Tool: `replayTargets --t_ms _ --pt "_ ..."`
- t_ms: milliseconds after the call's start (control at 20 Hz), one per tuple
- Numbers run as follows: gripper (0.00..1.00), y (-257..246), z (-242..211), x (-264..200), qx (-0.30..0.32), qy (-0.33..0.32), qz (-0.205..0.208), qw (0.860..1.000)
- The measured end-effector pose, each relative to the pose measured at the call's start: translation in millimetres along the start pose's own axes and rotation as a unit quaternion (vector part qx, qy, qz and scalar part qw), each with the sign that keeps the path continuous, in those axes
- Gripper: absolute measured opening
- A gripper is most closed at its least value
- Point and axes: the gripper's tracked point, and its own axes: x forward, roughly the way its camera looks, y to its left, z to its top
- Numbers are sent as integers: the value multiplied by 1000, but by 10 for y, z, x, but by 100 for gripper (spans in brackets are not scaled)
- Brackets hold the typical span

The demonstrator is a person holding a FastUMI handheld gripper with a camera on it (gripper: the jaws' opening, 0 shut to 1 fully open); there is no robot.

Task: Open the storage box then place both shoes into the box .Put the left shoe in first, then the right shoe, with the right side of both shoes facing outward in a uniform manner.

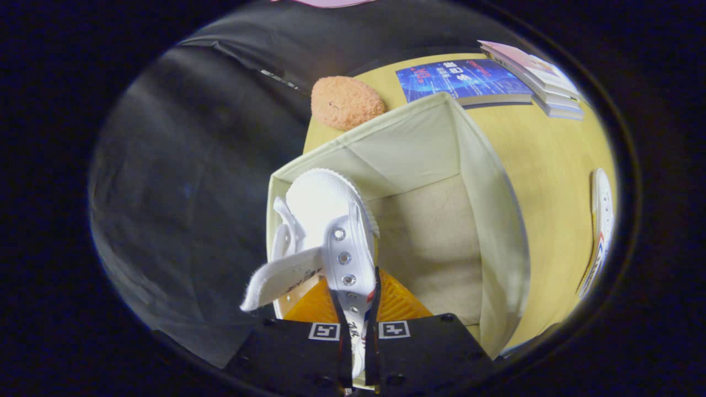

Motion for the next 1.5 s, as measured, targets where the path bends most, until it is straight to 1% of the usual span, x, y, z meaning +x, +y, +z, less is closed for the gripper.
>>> replayTargets --t_ms 200,300,400,450,500,550,650,750,850,950,1050,1150,1350,1500 --pt "11 -113 -99 274 26 32 -59 997" --pt "11 -121 -131 390 31 39 -73 996" --pt "11 -119 -148 464 27 45 -77 996" --pt "16 -109 -144 476 27 47 -75 996" --pt "16 -109 -160 500 27 48 -77 995" --pt "25 -100 -195 487 21 58 -79 995" --pt "26 -97 -206 505 20 62 -77 995" --pt "33 -122 -225 538 11 64 -73 995" --pt "41 -154 -218 470 6 65 -84 994" --pt "41 -126 -188 407 5 60 -71 996" --pt "41 29 -129 256 19 55 -37 998" --pt "41 44 75 50 29 34 -15 999" --pt "41 -245 539 -444 46 -16 1 999" --pt "41 -489 820 -842 69 -44 22 996"
